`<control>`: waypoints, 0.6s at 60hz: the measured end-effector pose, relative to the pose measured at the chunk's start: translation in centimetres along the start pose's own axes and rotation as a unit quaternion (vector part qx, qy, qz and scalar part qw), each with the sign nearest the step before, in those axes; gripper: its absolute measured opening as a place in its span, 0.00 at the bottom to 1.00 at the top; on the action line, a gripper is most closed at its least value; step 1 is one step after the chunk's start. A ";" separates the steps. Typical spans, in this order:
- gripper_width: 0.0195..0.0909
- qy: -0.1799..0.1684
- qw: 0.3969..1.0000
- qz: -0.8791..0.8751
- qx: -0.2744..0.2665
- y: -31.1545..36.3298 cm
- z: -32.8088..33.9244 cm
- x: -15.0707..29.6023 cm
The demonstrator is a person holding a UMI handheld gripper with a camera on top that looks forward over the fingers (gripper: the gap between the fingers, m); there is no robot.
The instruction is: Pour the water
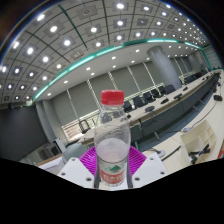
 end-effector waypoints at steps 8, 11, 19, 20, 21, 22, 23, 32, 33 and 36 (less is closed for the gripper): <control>0.25 0.032 0.993 0.106 -0.049 -6.8 -0.3 -2.9; 0.25 0.046 0.989 0.128 -0.060 -9.2 -0.3 -5.0; 0.25 0.088 0.979 0.168 -0.080 -14.3 -1.8 -10.3; 0.25 0.094 0.978 0.171 -0.080 -14.3 -0.5 -10.3; 0.25 0.098 0.977 0.173 -0.081 -14.8 -0.5 -10.7; 0.25 0.101 0.976 0.175 -0.081 -15.1 -0.5 -11.1; 0.25 0.105 0.975 0.177 -0.081 -15.3 -0.4 -11.5; 0.25 0.138 0.969 0.191 -0.080 -17.8 -0.4 -15.3; 0.25 0.124 0.971 0.192 -0.075 -17.5 -0.4 -15.0; 0.25 0.125 0.970 0.195 -0.073 -17.5 -0.4 -15.1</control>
Point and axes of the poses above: the point between the fingertips, and its own axes, seen from behind it with the camera up: y to the left, x up, z backward, against the way the camera looks, the point moved 1 cm from there along z, backward, against the way the camera looks, and after that the axes turned 2 degrees about z, right-handed, at the moved point
